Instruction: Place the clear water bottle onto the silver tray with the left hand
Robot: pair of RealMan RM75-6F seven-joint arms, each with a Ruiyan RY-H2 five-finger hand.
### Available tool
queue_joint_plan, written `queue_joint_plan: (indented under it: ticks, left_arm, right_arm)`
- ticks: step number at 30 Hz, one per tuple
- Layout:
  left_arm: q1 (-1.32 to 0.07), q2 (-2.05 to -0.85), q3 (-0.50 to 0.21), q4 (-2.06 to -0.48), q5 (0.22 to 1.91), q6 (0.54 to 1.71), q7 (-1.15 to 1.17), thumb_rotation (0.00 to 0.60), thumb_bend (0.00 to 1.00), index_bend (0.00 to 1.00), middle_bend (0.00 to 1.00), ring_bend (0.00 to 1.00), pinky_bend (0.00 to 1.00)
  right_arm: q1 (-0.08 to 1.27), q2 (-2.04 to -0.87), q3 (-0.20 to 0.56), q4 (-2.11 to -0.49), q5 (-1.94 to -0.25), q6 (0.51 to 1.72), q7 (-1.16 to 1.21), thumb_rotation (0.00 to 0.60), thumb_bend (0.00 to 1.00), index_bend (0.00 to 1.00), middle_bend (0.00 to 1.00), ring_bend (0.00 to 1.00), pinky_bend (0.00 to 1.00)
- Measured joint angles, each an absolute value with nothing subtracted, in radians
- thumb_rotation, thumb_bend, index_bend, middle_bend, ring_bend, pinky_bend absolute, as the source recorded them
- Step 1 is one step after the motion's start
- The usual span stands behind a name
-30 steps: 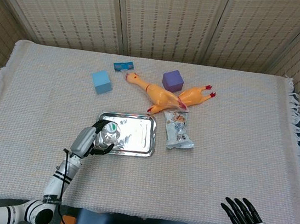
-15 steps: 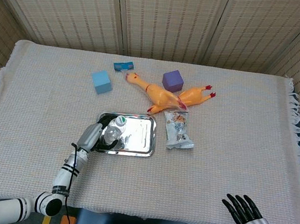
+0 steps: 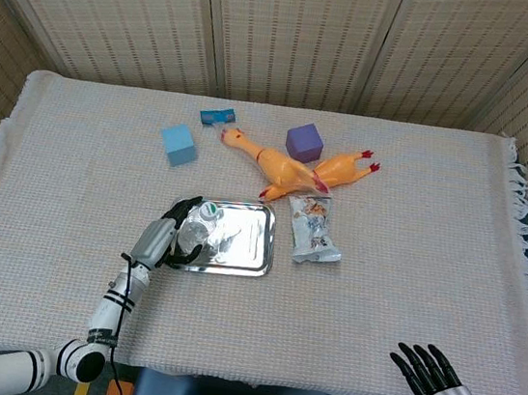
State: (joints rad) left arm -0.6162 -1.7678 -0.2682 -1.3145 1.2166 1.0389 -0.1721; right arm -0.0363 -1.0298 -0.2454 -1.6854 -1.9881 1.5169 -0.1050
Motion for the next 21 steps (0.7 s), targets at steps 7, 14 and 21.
queue_joint_plan:
  ticks: [7, 14, 21]
  left_arm:
    - [-0.6, -1.751, -0.252, -1.341, 1.219, 1.045, -0.185, 0.6, 0.42, 0.0, 0.0, 0.0, 0.09]
    - [-0.586, -1.73, -0.247, -1.33, 1.192, 1.029, -0.191, 0.6, 0.39, 0.0, 0.0, 0.0, 0.07]
    - [-0.583, -1.694, -0.235, -1.353, 1.199, 1.021, -0.173, 0.6, 0.34, 0.0, 0.0, 0.0, 0.04]
  right_arm:
    - [-0.037, -1.032, -0.246, -1.683, -1.991, 1.518, -0.108, 0.6, 0.0, 0.0, 0.0, 0.0, 0.0]
    - [-0.039, -1.033, -0.251, -1.682, -1.999, 1.523, -0.111, 0.6, 0.0, 0.0, 0.0, 0.0, 0.0]
    - [-0.038, -1.036, -0.251, -1.684, -1.998, 1.515, -0.123, 0.6, 0.0, 0.0, 0.0, 0.0, 0.0]
